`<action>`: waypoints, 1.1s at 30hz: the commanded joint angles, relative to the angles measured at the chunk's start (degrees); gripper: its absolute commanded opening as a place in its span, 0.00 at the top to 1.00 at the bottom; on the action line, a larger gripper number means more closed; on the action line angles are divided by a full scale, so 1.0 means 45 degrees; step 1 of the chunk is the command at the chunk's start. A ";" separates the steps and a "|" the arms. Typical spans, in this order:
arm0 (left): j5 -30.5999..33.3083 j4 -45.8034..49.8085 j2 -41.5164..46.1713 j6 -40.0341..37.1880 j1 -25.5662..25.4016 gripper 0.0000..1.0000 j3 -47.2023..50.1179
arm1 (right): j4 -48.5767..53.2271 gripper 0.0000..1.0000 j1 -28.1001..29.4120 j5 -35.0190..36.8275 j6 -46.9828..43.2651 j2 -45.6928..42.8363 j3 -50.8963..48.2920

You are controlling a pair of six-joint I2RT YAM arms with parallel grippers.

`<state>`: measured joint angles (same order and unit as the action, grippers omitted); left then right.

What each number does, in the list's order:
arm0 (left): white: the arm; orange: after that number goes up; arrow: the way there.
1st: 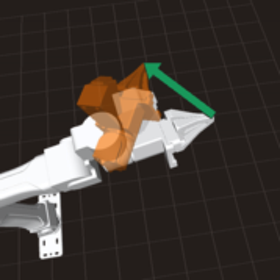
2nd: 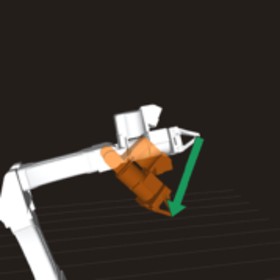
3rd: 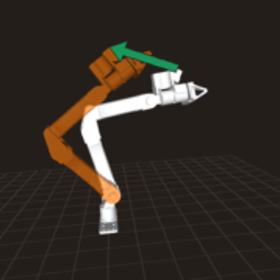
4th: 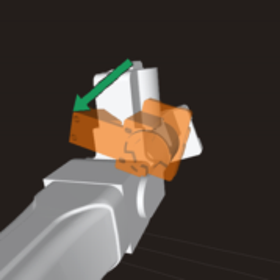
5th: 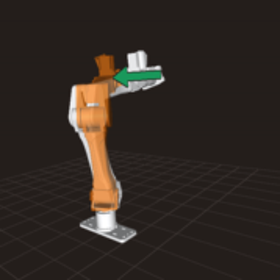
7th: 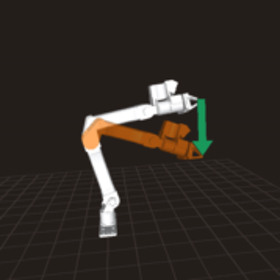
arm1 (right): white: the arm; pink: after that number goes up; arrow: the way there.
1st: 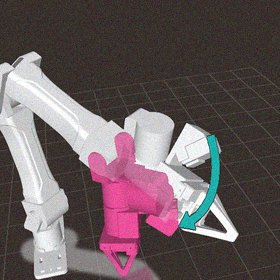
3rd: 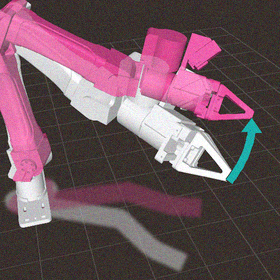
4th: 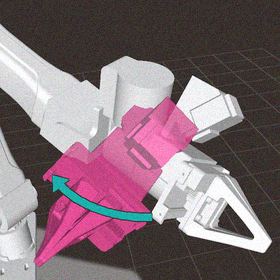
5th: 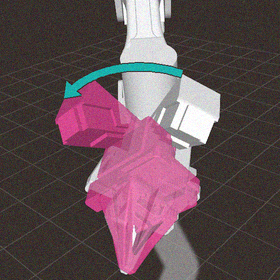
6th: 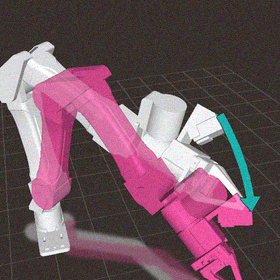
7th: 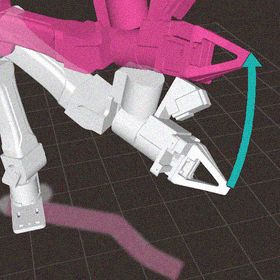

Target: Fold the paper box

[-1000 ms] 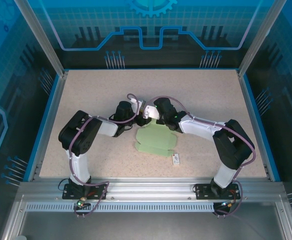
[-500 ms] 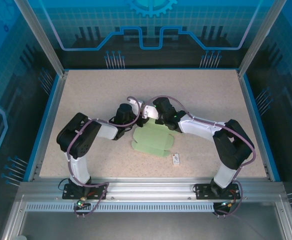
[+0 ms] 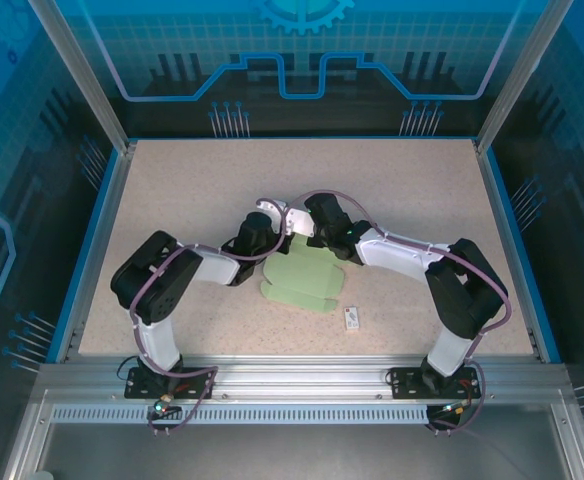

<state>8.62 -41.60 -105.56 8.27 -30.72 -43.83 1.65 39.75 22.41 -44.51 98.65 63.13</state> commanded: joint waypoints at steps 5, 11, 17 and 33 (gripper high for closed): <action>0.3717 0.1215 -0.0062 -0.0431 0.0518 0.88 0.0028 | 0.0611 1.00 0.0036 -0.0435 0.0360 -0.0272 -0.0004; 0.1928 0.0461 0.0058 -0.0841 0.0519 0.86 0.0357 | 0.0487 1.00 -0.0136 -0.0201 0.0514 -0.0260 -0.0055; 0.0417 0.0974 0.0227 -0.0820 0.0528 0.74 0.0274 | 0.0518 1.00 -0.0214 0.0017 0.0502 -0.0245 0.0004; -0.1042 0.1652 0.0654 -0.0521 0.0506 0.51 0.0830 | 0.0435 1.00 -0.0418 0.0209 0.0491 -0.0263 0.0101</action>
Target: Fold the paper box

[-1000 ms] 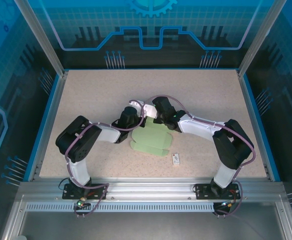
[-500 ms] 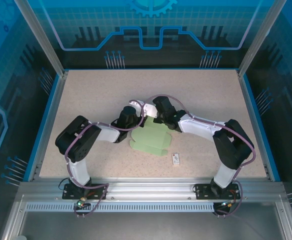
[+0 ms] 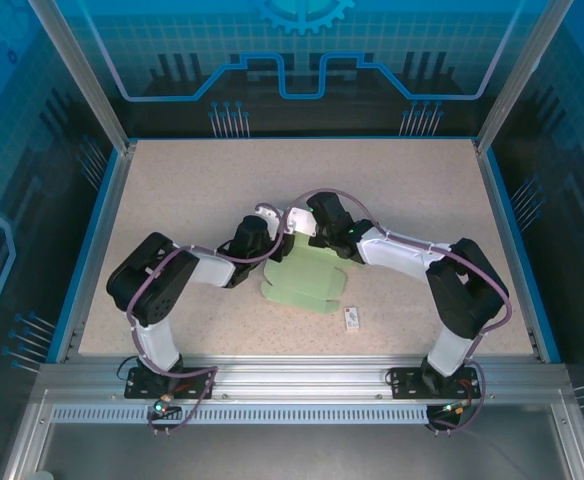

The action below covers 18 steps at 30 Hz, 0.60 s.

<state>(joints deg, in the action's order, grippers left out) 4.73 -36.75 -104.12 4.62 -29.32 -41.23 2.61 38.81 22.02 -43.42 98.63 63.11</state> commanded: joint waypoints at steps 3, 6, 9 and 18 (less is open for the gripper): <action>-0.0029 0.0555 0.0299 0.0251 0.0208 0.51 0.0342 | 0.0241 1.00 -0.0206 0.0273 0.0235 -0.0296 0.0116; 0.0285 0.0549 0.0214 0.0223 0.0207 0.56 0.0156 | 0.0259 1.00 -0.0186 0.0123 0.0273 -0.0356 0.0077; 0.0638 0.0565 0.0108 0.0258 0.0207 0.61 -0.0115 | 0.0300 1.00 -0.0147 0.0048 0.0293 -0.0345 0.0057; 0.2946 0.0452 -0.0041 0.1315 0.0141 0.76 -0.0236 | 0.0398 1.00 -0.0011 -0.0123 0.0347 -0.0385 -0.0020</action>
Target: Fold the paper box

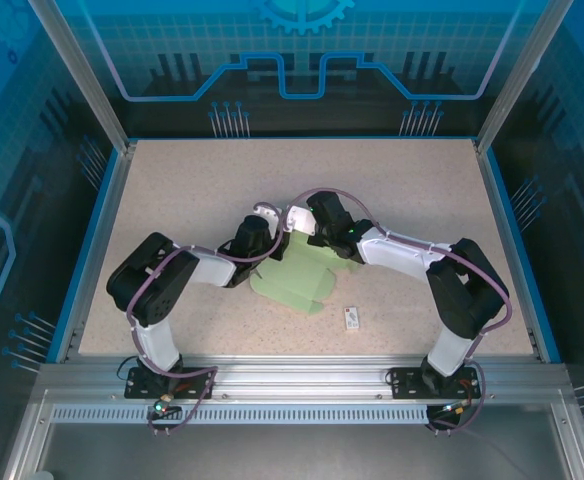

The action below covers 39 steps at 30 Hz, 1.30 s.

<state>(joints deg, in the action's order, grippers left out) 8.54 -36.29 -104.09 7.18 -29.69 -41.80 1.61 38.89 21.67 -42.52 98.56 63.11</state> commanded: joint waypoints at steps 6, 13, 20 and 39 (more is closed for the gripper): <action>0.3833 0.0962 -0.0074 0.1593 0.0069 0.82 -0.0429 | 0.0561 1.00 0.0048 -0.0138 0.0206 -0.0360 -0.0108; 0.4358 0.1186 -0.0249 0.2482 0.0056 0.84 -0.0554 | 0.0454 1.00 0.0099 -0.0207 0.0241 -0.0451 -0.0367; 0.1841 -0.0685 -0.0257 0.1523 0.0053 0.82 -0.0072 | 0.0322 1.00 0.0007 0.0046 0.0271 -0.0400 -0.0251; -0.0875 -0.1232 0.0561 0.0208 0.0268 0.50 -0.0188 | 0.0405 1.00 -0.0010 0.0187 0.0114 -0.0126 -0.0050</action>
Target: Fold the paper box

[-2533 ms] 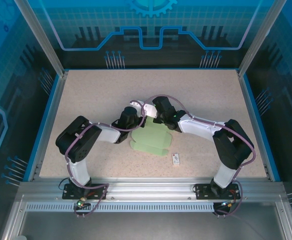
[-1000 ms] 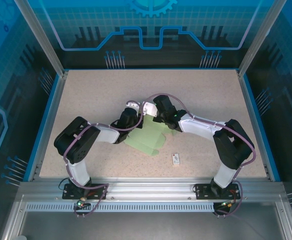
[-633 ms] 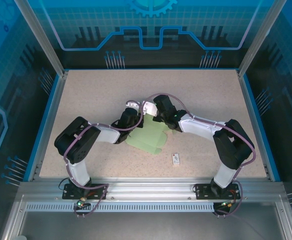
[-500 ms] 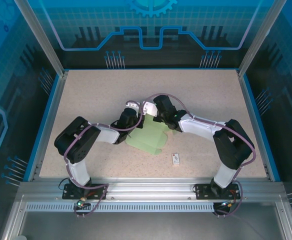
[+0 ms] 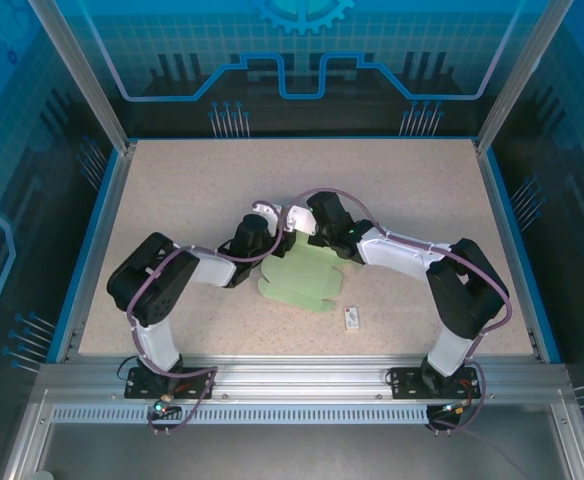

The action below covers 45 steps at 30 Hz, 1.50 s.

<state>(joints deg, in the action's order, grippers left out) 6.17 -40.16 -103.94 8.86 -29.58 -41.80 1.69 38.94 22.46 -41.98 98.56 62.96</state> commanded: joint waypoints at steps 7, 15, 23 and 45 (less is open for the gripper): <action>-0.0851 -0.0285 0.0639 0.0159 0.0578 0.41 -0.0413 | 0.0454 1.00 -0.0020 -0.0107 -0.0008 -0.0165 -0.0074; -0.0557 0.1268 0.0182 0.0141 0.0628 0.45 -0.1462 | 0.0617 1.00 0.0057 -0.0360 -0.0003 -0.0281 -0.0064; -0.0429 0.1904 0.0056 -0.0007 0.0628 0.60 -0.1900 | 0.0677 1.00 0.0117 -0.0471 0.0027 -0.0417 -0.0079; 0.5210 0.2616 0.0211 0.1147 0.0178 0.88 -0.1980 | 0.1501 1.00 0.0399 -0.2584 0.1387 -0.1044 -0.0152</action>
<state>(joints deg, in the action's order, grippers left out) 15.20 -28.95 -102.69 10.20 -31.94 -49.28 2.02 39.00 16.08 -37.01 96.97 62.96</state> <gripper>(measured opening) 0.133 0.053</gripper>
